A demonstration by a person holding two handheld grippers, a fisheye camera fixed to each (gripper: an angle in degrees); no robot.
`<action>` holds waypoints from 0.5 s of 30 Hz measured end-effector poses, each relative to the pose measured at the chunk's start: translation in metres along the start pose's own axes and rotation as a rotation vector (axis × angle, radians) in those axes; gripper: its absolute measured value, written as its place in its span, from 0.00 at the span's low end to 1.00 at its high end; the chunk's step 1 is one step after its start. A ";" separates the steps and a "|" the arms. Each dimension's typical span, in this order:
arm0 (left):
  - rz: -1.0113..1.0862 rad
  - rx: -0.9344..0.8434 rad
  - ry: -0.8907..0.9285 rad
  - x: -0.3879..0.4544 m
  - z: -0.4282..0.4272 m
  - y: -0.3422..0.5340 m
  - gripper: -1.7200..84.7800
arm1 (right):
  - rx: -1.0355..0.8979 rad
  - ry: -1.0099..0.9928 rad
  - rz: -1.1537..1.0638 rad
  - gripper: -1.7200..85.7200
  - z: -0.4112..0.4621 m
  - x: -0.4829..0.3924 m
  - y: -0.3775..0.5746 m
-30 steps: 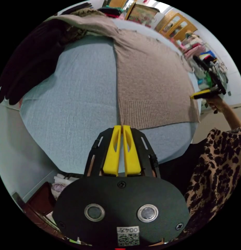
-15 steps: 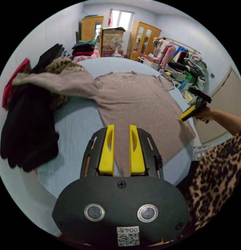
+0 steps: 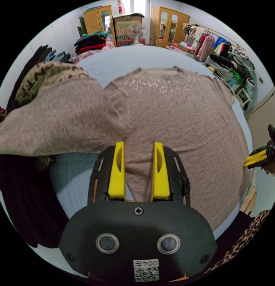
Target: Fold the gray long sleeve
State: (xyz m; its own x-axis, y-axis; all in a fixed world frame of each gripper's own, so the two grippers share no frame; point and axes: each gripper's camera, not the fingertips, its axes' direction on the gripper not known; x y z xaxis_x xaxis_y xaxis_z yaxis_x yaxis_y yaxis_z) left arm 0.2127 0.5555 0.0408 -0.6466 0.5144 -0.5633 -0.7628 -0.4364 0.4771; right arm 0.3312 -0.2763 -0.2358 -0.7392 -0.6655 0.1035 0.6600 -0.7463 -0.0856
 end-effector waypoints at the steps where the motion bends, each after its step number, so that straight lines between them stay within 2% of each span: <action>1: -0.010 0.054 0.007 -0.003 0.000 0.005 0.17 | 0.000 -0.004 -0.001 0.06 0.002 0.002 0.000; 4: -0.005 0.087 0.017 -0.002 0.003 0.011 0.17 | 0.001 -0.021 -0.005 0.06 0.007 0.009 0.002; 7: -0.004 0.046 0.034 0.002 -0.006 0.007 0.16 | 0.001 -0.041 0.001 0.06 0.013 0.016 0.003; 11: 0.015 0.156 0.041 0.020 -0.036 0.028 0.16 | -0.002 -0.043 0.000 0.06 0.021 0.021 0.006; 15: 0.029 0.019 0.002 0.028 0.001 0.038 0.16 | -0.014 -0.018 -0.007 0.06 0.028 0.021 0.007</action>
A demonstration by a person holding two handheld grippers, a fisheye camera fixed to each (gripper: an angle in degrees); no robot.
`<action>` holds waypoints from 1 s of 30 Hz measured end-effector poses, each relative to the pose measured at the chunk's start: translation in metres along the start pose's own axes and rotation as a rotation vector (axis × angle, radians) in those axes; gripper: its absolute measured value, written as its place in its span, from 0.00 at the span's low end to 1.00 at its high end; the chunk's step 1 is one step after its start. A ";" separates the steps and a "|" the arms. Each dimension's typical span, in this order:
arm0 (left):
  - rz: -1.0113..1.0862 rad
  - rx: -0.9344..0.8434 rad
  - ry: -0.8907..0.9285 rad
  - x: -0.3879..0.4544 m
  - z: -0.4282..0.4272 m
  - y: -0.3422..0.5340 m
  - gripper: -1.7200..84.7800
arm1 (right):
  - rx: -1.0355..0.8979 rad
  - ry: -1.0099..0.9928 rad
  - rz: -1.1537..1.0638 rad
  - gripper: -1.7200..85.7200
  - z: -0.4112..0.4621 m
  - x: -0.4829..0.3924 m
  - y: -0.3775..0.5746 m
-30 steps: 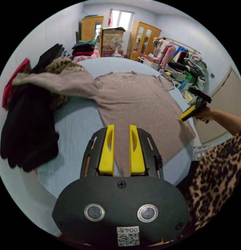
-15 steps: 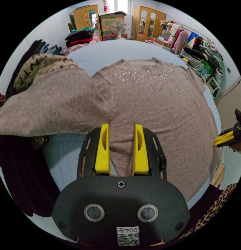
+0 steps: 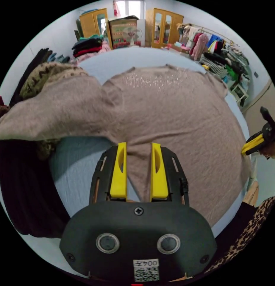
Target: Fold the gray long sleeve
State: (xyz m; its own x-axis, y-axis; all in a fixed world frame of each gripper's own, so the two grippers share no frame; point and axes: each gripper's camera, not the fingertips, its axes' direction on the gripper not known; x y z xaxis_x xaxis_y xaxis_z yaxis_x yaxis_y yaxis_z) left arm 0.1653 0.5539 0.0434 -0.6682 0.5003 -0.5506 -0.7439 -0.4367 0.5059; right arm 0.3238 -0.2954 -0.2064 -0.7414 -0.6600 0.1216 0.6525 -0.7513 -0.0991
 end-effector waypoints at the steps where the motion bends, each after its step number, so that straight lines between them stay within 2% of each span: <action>1: -0.038 0.056 0.026 -0.005 0.000 0.006 0.16 | -0.005 0.011 -0.003 0.06 0.003 0.000 0.000; 5: -0.046 0.011 0.070 -0.004 -0.003 0.003 0.16 | -0.008 0.042 -0.017 0.06 0.013 -0.001 0.005; 9: 0.037 0.083 0.139 0.026 -0.038 0.019 0.17 | 0.009 0.044 0.003 0.06 0.022 0.002 0.012; 12: 0.094 0.085 0.163 0.059 -0.057 0.056 0.17 | 0.010 0.055 0.027 0.06 0.030 0.002 0.018; 16: 0.045 0.021 0.213 0.085 -0.059 0.115 0.16 | 0.030 0.072 0.019 0.06 0.042 0.002 0.029; 21: -0.015 -0.108 0.228 0.098 -0.033 0.150 0.16 | 0.049 0.036 0.051 0.06 0.056 0.010 0.041; 30: 0.023 -0.119 0.163 0.110 -0.026 0.141 0.13 | 0.222 -0.056 0.206 0.07 0.086 0.023 0.085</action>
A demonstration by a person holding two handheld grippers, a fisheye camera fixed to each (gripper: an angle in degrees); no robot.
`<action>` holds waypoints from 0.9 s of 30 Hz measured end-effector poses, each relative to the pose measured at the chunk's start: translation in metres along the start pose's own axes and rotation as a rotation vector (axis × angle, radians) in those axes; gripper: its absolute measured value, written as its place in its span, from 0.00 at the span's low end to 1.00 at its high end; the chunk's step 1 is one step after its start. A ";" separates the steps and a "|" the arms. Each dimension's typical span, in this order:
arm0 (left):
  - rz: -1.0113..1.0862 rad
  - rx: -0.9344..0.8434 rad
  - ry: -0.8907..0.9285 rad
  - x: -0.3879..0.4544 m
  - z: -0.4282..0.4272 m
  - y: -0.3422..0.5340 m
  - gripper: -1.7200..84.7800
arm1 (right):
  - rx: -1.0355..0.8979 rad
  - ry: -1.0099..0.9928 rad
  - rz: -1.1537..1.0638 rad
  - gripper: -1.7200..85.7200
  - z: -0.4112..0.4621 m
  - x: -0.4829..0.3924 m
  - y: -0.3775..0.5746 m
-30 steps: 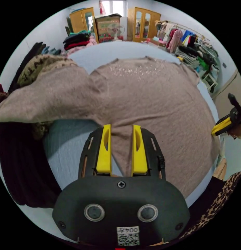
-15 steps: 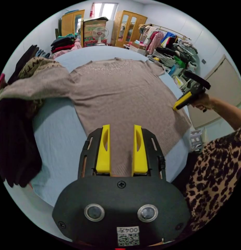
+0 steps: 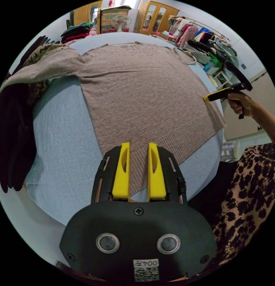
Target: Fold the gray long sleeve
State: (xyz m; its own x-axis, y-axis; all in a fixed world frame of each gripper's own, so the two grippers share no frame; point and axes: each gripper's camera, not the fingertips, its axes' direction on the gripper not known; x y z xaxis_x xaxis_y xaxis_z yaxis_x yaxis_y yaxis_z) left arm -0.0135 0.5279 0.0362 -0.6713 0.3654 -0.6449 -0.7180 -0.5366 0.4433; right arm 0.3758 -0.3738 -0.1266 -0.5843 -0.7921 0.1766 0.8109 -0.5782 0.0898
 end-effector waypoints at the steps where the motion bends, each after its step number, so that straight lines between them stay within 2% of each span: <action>1: 0.000 -0.001 0.001 0.000 0.000 -0.001 0.12 | 0.011 -0.031 0.001 0.08 0.002 0.003 0.005; 4: -0.003 -0.017 0.004 0.000 0.001 -0.007 0.11 | 0.014 -0.120 -0.003 0.09 0.004 0.015 0.020; 8: -0.008 -0.051 -0.012 0.000 0.001 -0.018 0.08 | 0.125 -0.106 0.085 0.11 -0.006 0.042 0.075; 17: -0.017 -0.082 -0.001 -0.002 -0.002 -0.033 0.04 | 0.088 -0.171 0.240 0.08 0.037 0.057 0.147; 21: -0.014 -0.091 -0.005 -0.001 -0.004 -0.038 0.04 | 0.099 -0.105 0.238 0.04 0.039 0.046 0.149; 23: -0.014 -0.095 -0.007 0.000 -0.006 -0.041 0.03 | 0.093 -0.005 0.213 0.03 0.037 0.035 0.150; 27: -0.011 -0.096 -0.017 0.001 -0.009 -0.044 0.03 | 0.115 -0.003 0.223 0.04 0.040 0.033 0.154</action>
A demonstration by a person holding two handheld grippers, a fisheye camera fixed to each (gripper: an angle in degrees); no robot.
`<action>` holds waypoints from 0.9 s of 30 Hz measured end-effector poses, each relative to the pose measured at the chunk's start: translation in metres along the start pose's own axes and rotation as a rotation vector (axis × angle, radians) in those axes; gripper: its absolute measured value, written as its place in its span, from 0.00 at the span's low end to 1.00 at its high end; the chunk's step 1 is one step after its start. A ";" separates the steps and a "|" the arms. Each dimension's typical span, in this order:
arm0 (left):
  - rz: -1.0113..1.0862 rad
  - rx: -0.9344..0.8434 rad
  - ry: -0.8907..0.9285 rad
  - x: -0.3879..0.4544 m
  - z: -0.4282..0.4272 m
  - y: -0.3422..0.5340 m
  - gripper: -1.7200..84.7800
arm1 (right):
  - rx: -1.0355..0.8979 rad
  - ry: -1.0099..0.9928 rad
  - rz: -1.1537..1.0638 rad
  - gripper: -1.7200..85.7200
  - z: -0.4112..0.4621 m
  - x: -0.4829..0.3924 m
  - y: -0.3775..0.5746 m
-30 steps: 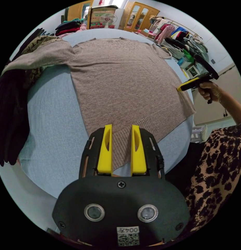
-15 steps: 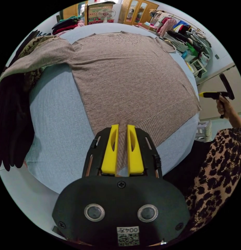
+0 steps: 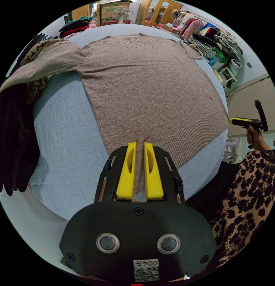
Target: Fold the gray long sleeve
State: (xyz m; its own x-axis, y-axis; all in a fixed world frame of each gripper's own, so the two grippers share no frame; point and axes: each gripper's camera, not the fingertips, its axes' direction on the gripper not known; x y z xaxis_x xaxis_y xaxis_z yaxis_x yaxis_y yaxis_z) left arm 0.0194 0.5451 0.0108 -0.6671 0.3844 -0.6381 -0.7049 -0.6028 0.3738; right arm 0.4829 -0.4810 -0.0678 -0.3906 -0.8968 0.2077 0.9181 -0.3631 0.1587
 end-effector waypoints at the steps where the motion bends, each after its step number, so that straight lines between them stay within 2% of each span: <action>1: 0.001 -0.002 -0.003 0.000 -0.001 -0.001 0.03 | -0.006 -0.018 0.006 0.06 -0.001 0.000 -0.001; 4: -0.001 -0.008 -0.007 0.000 -0.005 -0.004 0.03 | -0.047 0.031 0.014 0.10 -0.012 -0.002 -0.007; 6: -0.003 -0.011 -0.010 0.000 -0.007 -0.005 0.03 | 0.003 0.072 -0.004 0.11 -0.028 -0.007 -0.011; 10: -0.008 -0.017 -0.018 0.000 -0.013 -0.008 0.03 | 0.098 0.072 -0.130 0.12 -0.051 -0.042 -0.044; 15: -0.010 -0.029 -0.026 -0.001 -0.021 -0.010 0.04 | 0.114 0.072 -0.275 0.11 -0.053 -0.097 -0.100; 21: 0.000 -0.064 -0.043 -0.004 -0.031 -0.015 0.04 | -0.092 0.146 -0.375 0.15 -0.038 -0.143 -0.151; 23: 0.009 -0.081 -0.041 -0.006 -0.036 -0.017 0.05 | -0.141 0.233 -0.420 0.15 -0.039 -0.160 -0.162; 27: -0.002 -0.083 -0.016 -0.015 -0.043 -0.015 0.06 | -0.201 0.273 -0.450 0.15 -0.046 -0.175 -0.182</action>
State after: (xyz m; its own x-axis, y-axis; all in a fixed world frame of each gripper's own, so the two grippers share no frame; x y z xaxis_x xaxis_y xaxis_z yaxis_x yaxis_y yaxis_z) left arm 0.0499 0.5183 -0.0144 -0.6699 0.3963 -0.6278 -0.6843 -0.6575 0.3153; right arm 0.3878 -0.2693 -0.1775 -0.7398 -0.6654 -0.1000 0.6700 -0.7422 -0.0184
